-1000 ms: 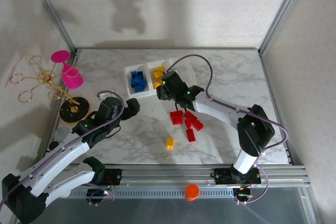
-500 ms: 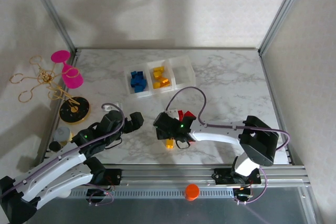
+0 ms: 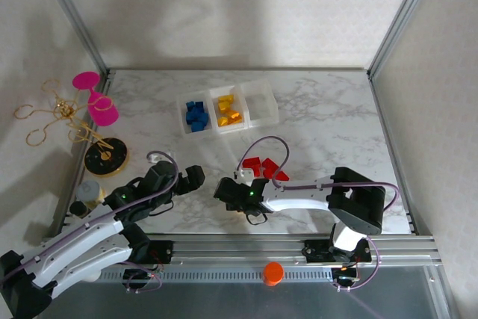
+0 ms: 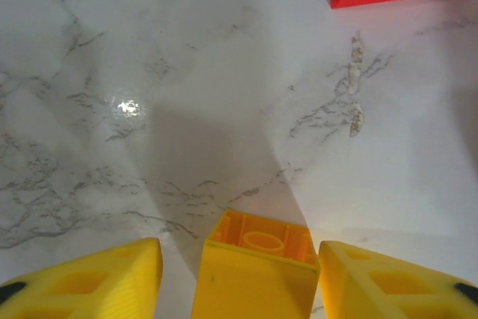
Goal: Sort the legos into containers by color
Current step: Pick up the lego from the bottom-center of the table.
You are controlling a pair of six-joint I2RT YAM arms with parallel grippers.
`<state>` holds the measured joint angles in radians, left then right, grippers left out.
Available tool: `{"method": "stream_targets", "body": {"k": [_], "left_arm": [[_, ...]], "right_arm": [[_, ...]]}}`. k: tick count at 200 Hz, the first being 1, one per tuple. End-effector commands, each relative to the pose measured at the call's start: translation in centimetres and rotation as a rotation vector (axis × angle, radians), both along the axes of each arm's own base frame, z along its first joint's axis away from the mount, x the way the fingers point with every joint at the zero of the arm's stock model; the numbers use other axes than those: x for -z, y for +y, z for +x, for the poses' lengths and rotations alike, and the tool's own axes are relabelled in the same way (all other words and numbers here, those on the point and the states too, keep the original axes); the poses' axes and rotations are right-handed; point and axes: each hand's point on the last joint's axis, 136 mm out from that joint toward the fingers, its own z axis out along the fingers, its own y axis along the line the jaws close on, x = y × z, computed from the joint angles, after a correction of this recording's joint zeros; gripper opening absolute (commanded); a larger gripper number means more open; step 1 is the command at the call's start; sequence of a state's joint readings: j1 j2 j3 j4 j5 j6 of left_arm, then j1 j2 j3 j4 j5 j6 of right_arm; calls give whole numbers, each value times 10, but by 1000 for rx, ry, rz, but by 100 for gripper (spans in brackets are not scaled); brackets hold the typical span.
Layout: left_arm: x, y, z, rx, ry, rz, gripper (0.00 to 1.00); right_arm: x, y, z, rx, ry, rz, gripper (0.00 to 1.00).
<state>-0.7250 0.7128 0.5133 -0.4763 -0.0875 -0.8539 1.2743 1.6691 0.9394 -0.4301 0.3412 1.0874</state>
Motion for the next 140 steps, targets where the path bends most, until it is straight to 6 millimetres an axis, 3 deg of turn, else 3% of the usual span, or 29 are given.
{"method": "stream_targets", "body": {"k": [1,47,86,140], "left_arm": [[7,-2,-3,15,24,6,100],[8,-2,-1,4,15,4,100],[-1,-3,5,-3,1,21,100],[-25,-16,30,-10,-39,39,100]], "right_arm": [[7,-7,1,5,-29,-39,52],[-3,1,7,-54,-69,-44,30],[-43,6,24,-93,-170,-49,26],[-107,5,98,-84,-341,24,25]]}}
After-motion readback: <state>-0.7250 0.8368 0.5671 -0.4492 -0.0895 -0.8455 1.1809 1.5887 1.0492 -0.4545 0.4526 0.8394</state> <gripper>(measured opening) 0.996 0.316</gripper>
